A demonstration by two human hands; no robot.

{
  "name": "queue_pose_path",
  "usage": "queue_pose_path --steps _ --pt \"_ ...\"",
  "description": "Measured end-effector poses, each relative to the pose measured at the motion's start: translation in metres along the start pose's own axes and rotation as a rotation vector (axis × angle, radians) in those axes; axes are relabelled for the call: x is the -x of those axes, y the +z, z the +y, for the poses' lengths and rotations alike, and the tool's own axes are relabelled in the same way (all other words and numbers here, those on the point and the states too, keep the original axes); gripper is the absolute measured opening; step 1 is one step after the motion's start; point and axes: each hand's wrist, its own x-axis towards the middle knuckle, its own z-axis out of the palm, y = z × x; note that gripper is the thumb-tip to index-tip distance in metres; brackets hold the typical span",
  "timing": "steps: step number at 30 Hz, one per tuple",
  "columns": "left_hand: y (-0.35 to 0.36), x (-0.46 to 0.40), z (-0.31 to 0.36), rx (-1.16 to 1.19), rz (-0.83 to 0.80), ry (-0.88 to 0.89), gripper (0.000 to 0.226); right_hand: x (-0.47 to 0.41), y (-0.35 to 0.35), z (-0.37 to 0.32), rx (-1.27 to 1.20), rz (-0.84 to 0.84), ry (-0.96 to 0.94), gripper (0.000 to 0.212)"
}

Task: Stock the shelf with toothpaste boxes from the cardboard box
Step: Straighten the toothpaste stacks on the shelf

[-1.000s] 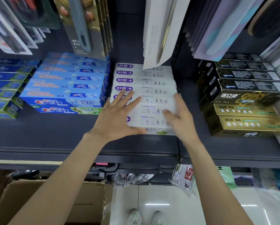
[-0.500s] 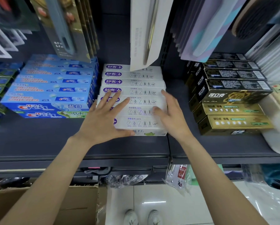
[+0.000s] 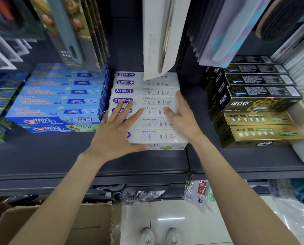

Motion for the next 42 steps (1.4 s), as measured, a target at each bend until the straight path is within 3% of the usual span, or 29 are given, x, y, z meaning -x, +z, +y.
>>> queue_pose_path --steps 7,12,18,24,30,34,36,40,42 --pt "0.002 -0.001 -0.002 -0.074 -0.021 0.018 0.105 -0.005 0.002 0.006 0.062 0.026 -0.027 0.059" --pt "-0.005 -0.002 0.003 -0.112 -0.110 0.000 0.106 -0.004 0.005 0.001 0.252 0.039 0.028 0.062" --pt "-0.015 0.002 0.011 -0.194 -0.125 -0.005 0.101 0.069 -0.018 -0.003 0.327 0.279 -0.126 0.046" --pt "-0.013 0.008 0.022 -0.177 -0.102 0.157 0.080 0.118 -0.005 0.007 0.387 0.125 -0.068 0.052" --pt "-0.014 0.008 0.030 -0.200 -0.181 0.126 0.078 0.116 0.000 0.000 0.498 0.107 -0.013 0.054" --pt "-0.027 0.005 0.051 -0.182 -0.267 0.047 0.088 0.125 -0.020 -0.005 0.447 0.116 -0.086 0.054" --pt "-0.037 0.007 0.072 -0.078 -0.201 0.037 0.090 0.136 -0.045 -0.004 0.417 0.221 -0.135 0.049" --pt "-0.042 0.016 0.138 0.338 0.229 0.078 0.065 0.160 -0.119 0.017 0.356 0.502 -0.107 0.038" --pt "-0.031 0.014 0.176 0.526 0.272 0.042 0.063 0.163 -0.155 0.037 0.346 0.573 -0.073 0.037"
